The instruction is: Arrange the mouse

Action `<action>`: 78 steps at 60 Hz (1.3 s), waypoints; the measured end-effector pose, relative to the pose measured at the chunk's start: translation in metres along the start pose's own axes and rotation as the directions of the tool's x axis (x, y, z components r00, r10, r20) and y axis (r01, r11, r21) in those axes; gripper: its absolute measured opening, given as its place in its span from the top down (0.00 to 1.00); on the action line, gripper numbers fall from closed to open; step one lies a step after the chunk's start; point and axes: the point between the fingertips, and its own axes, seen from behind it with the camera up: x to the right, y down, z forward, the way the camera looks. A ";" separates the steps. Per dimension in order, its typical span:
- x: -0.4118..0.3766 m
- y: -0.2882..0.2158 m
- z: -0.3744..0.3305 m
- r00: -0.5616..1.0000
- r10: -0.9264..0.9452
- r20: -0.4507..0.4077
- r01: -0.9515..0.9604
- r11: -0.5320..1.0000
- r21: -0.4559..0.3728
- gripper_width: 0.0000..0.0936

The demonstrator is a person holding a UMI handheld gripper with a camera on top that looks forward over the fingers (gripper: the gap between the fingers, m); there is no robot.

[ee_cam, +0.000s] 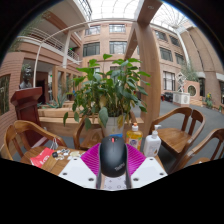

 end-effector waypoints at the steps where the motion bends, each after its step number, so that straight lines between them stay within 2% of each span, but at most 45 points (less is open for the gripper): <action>1: 0.009 0.009 0.005 1.000 -0.007 -0.018 0.007 1.000 -0.027 0.65; 8: 0.062 0.103 0.032 0.996 -0.010 -0.089 -0.010 0.974 -0.225 0.65; 9: 0.067 0.128 0.033 0.995 -0.016 -0.096 -0.008 0.969 -0.246 0.65; 14: 0.088 0.175 0.037 0.992 -0.034 -0.118 -0.008 0.944 -0.331 0.64; 22: 0.100 0.224 0.040 0.991 -0.012 -0.132 -0.043 0.912 -0.408 0.59; 29: 0.100 0.241 0.038 0.993 0.013 -0.120 -0.065 0.894 -0.443 0.51; 32: 0.101 0.243 0.035 0.992 0.020 -0.122 -0.073 0.892 -0.447 0.42; 38: 0.099 0.225 0.018 0.991 0.017 -0.130 -0.071 0.904 -0.422 0.07; 41: 0.096 0.214 0.004 0.991 0.008 -0.135 -0.063 0.911 -0.407 0.09; 62: 0.064 0.136 -0.140 0.988 -0.009 -0.152 -0.037 0.954 -0.299 0.09; 78: 0.045 0.138 -0.238 0.988 -0.043 -0.148 -0.005 0.952 -0.307 0.09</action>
